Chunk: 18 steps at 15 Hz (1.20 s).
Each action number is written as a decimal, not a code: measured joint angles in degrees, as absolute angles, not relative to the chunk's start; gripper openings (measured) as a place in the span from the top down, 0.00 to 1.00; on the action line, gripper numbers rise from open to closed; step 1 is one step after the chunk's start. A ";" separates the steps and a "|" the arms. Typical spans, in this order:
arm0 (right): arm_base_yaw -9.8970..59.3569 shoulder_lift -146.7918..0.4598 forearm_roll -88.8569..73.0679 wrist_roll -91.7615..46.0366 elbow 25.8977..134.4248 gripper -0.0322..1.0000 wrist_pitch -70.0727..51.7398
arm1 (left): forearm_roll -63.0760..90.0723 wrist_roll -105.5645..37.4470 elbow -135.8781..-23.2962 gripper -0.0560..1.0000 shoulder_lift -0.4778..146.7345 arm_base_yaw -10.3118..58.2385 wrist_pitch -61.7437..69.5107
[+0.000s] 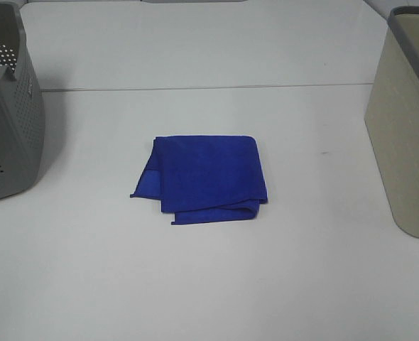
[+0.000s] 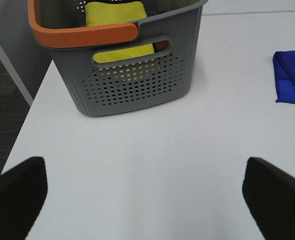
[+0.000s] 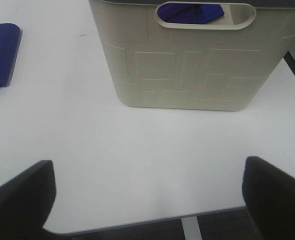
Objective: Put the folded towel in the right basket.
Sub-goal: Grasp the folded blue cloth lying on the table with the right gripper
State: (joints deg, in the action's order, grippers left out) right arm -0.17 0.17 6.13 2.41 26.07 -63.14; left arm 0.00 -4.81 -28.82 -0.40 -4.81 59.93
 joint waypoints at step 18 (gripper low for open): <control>-0.17 0.17 6.13 2.41 26.07 0.02 -63.14 | 0.00 -4.81 -28.82 0.01 -0.40 -4.81 59.93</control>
